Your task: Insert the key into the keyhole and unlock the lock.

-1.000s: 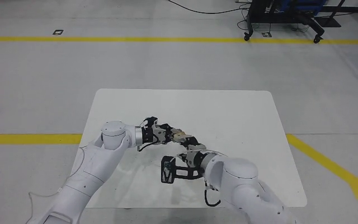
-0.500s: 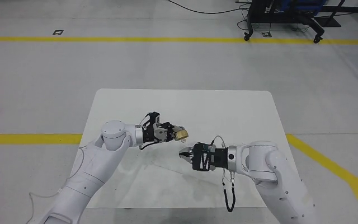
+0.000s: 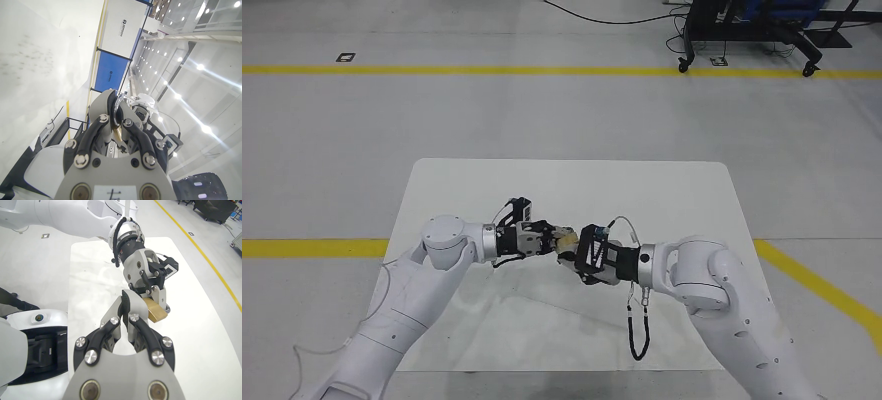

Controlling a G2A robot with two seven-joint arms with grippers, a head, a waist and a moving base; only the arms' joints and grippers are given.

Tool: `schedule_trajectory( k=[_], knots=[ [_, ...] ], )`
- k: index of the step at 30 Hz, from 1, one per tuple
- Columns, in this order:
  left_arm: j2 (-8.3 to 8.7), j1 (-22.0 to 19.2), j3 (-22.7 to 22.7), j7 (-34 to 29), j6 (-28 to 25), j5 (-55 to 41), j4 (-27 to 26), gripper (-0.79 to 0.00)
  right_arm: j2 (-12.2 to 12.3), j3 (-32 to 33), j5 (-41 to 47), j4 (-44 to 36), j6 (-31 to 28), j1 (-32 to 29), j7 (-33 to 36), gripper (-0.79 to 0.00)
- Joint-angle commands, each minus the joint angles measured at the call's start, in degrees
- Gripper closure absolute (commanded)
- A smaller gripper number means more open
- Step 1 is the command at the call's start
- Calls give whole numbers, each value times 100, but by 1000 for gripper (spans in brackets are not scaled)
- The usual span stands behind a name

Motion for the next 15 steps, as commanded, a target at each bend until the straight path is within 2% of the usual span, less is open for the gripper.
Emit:
schedule_trajectory(
  k=[1, 4, 6, 8, 12, 14, 15],
  knots=[
    [4, 3, -5, -27, -37, 36, -14, 0, 17, 18, 269, 63, -216, -3, -171, 0],
    [7, 15, -40, 55, -184, 99, -46, 0, 68, 152, 596, 57, -752, -45, -451, 0],
    [12, 40, -110, 266, -391, 170, -91, 0, 119, 385, 525, -72, -910, -149, -544, 0],
    [15, 116, -202, 528, -666, 193, -181, 0, 167, 688, -65, -473, -659, -359, -490, -243],
    [11, 312, -331, 841, -952, 49, -336, 0, 204, 827, -1873, -1505, 242, -1003, -562, -385],
    [12, 364, -354, 946, -991, 82, -400, 0, 200, 601, -2712, -1733, 610, -1244, -883, -563],
    [10, 386, -357, 986, -999, 88, -425, 0, 196, 478, -3076, -1746, 784, -1311, -1089, -585]
  ],
)
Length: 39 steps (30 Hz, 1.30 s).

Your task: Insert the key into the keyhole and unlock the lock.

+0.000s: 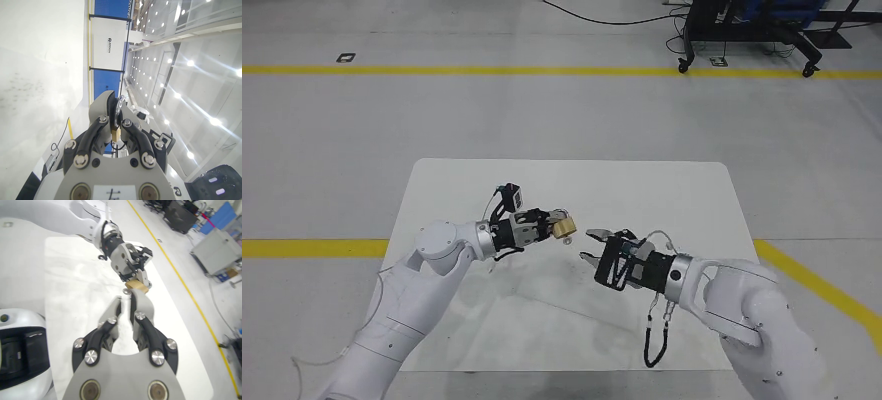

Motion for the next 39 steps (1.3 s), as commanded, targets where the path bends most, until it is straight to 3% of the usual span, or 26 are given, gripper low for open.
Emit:
schedule_trajectory(
  k=[1, 3, 7, 13, 15, 31, 34, 36, 39],
  knots=[
    [-5, 38, 0, 74, -10, 18, -52, 0, -10, -273, -916, 3, 387, -129, -452, -585],
    [-13, 60, 16, 120, -22, 33, -77, 0, -23, -524, -1534, 149, 725, -155, -763, -570],
    [-29, 81, 20, 198, -46, 19, -88, 0, -69, -1008, -2484, 361, 1379, -81, -956, -425],
    [-45, 97, -31, 265, -5, -80, -50, 0, -123, -1559, -3686, 379, 2161, -124, -925, -345],
    [-50, 94, -32, 264, 14, -87, -37, 0, -140, -1694, -3920, 382, 2316, -144, -916, -271],
    [-70, 117, -110, 181, 86, -139, -38, 0, -270, -2022, -4075, 561, 2338, 93, -598, -262],
    [-76, 113, -107, 180, 109, -127, -36, 0, -289, -2052, -4117, 584, 2364, 113, -564, -194],
    [-79, 112, -109, 177, 112, -124, -33, 0, -303, -2064, -4091, 606, 2386, 127, -550, -28],
    [-83, 111, -115, 167, 125, -115, -28, 0, -327, -2071, -4004, 656, 2384, 168, -530, 0]
  ],
)
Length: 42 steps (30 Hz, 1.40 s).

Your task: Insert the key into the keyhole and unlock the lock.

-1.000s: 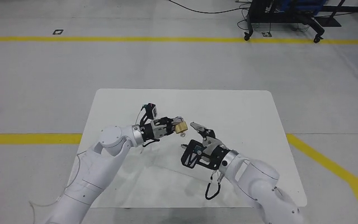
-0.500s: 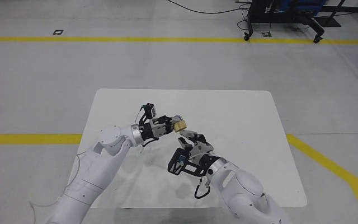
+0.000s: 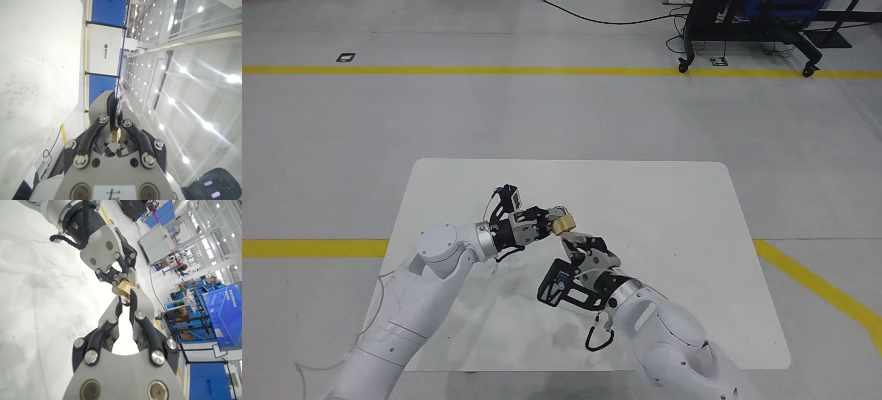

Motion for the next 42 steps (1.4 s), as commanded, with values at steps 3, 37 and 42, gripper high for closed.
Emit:
schedule_trajectory(
  k=[3, 37, 42],
  knots=[
    [-4, -7, -6, -38, 10, 21, 8, 0, -31, 45, 215, 58, 22, 48, 11, 0],
    [41, 58, -154, 28, -364, 1001, -253, 0, 112, 2491, 6781, 1509, -2202, -309, -1887, -785],
    [83, 48, -77, 85, -35, 1695, -483, 0, 206, 3384, 6698, 1298, -2389, -866, -2486, -785]
  ],
)
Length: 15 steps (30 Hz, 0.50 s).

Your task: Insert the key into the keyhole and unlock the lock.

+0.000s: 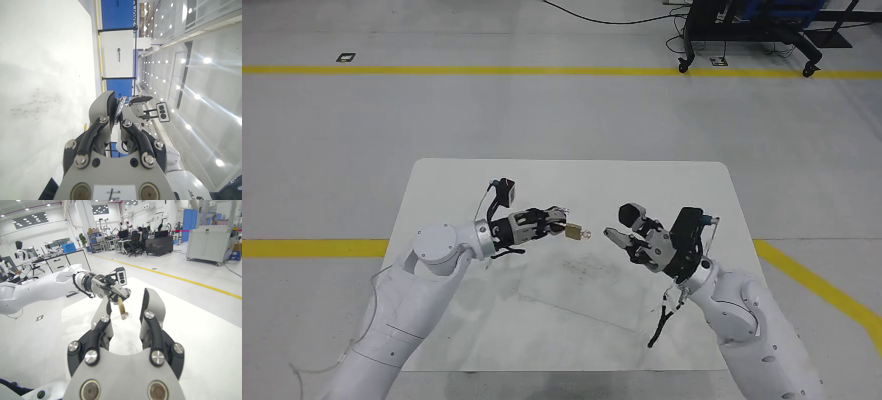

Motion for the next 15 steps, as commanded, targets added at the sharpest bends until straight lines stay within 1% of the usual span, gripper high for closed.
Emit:
schedule_trajectory(
  k=[1, 3, 5, 7, 9, 10, 13, 15],
  knots=[
    [20, -39, 108, -9, 267, 504, -123, 0, 38, 455, 19, -88, -109, -268, -232, -785],
    [40, -111, 318, -133, 683, 1121, -271, 0, 76, 945, 6, -173, -150, -543, -397, -785],
    [43, -208, 544, -232, 1125, 1631, -383, 0, 76, 945, 6, -173, -150, -543, -397, -785],
    [14, -282, 762, -483, 1362, 1667, -401, 0, 76, 945, 6, -173, -150, -543, -397, -785],
    [-27, -385, 998, -596, 1572, 1775, -309, 0, 76, 945, 6, -173, -150, -543, -397, -785],
    [-53, -448, 1137, -672, 1762, 1835, -195, 0, 76, 945, 6, -173, -150, -543, -397, -785],
    [-134, -722, 1547, -692, 2191, 2262, 62, 0, 76, 945, 6, -173, -150, -543, -397, -785],
    [-191, -863, 1707, -617, 2311, 2372, 195, -9, 76, 945, 6, -173, -150, -543, -397, -785]
  ],
)
